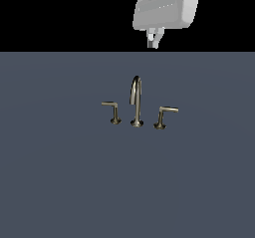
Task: Turn on the faucet by rotating a designated handle.
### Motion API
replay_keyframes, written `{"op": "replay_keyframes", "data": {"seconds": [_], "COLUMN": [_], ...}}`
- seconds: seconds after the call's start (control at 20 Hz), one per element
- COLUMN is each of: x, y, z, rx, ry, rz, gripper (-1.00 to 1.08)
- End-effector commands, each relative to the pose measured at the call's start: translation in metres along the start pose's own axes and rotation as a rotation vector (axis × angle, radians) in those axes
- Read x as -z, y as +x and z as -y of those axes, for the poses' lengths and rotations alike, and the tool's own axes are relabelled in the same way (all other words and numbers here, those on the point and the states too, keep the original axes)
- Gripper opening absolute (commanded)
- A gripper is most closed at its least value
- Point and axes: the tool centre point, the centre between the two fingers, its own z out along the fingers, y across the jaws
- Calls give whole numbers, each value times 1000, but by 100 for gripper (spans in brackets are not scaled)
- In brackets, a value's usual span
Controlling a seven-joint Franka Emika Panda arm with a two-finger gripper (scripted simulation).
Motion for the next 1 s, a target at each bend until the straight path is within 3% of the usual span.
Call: {"op": "replay_keyframes", "data": {"seconds": [0.0, 0.55, 0.95], "x": [-21, -122, -178], "y": [18, 90, 125], "z": [5, 9, 1], "rx": [-87, -453, -637], "ry": [-1, -16, -23], "rz": [-5, -49, -86], "gripper": [-100, -100, -100]}}
